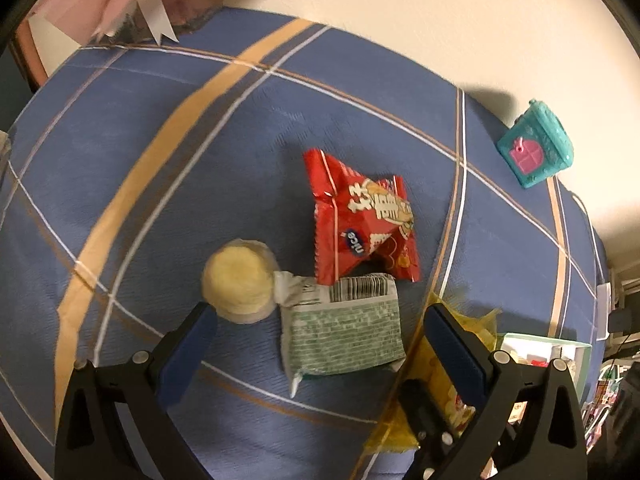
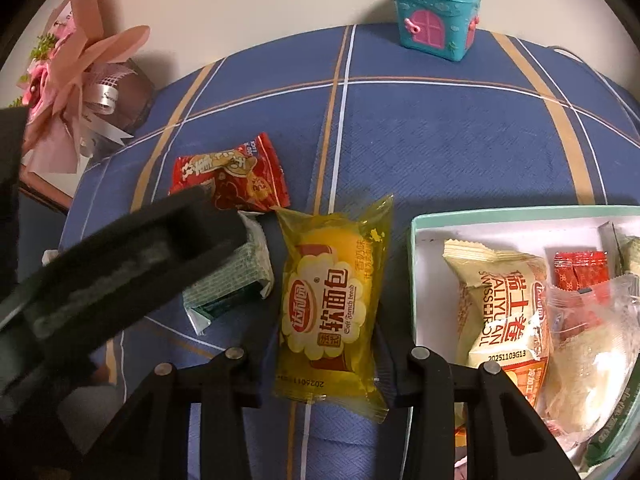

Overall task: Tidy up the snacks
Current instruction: 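Grasp pale green biscuit packet with left tool while right tool grasps yellow bread bag, then carry green biscuit packet with left tool while right tool carries yellow bread bag to tray, then open left tool to drop biscuit packet while right tool releases bread bag in tray, then move both tools back from the tray to the pudding cup and red packet, then grasp pudding cup with left tool while right tool grasps red snack packet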

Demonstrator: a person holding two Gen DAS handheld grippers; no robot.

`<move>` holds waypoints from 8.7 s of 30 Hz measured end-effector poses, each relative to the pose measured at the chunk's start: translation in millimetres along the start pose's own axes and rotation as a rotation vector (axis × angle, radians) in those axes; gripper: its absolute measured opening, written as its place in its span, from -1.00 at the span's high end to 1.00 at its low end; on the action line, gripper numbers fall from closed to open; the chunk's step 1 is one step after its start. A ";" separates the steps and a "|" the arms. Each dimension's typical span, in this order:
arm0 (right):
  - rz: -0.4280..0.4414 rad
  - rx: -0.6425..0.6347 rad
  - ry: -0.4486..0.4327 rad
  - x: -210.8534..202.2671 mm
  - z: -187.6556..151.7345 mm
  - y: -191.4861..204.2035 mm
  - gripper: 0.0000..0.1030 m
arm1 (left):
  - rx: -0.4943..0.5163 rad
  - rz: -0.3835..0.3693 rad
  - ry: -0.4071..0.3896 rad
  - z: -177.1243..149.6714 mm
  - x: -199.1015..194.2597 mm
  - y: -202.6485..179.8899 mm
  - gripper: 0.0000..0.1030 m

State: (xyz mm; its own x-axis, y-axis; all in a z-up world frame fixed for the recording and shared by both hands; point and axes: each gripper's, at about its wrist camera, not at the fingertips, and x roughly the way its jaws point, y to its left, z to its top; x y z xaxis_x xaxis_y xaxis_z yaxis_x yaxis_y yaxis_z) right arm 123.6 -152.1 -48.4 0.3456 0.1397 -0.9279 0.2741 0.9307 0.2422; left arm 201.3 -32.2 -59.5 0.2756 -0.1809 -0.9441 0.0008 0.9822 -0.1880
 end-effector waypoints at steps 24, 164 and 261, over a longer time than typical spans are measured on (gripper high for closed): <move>0.004 -0.005 0.014 -5.7 -3.3 3.9 0.17 | -0.046 -0.006 0.024 -19.2 -6.6 25.2 -0.17; -0.225 -0.003 -0.050 -104.0 -57.9 -24.7 -1.00 | -0.265 0.184 -0.136 -76.2 -99.3 111.4 -0.99; -0.070 -0.033 0.019 57.8 125.6 51.0 0.12 | -0.021 0.144 -0.168 12.7 5.3 66.0 0.07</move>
State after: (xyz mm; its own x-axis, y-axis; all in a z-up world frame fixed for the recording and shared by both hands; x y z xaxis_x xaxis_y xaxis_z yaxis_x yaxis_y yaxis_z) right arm 270.2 -139.1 -54.1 0.3094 0.0804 -0.9475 0.2666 0.9491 0.1676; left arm 215.0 32.3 -73.5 0.4275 -0.0260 -0.9036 -0.0696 0.9957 -0.0616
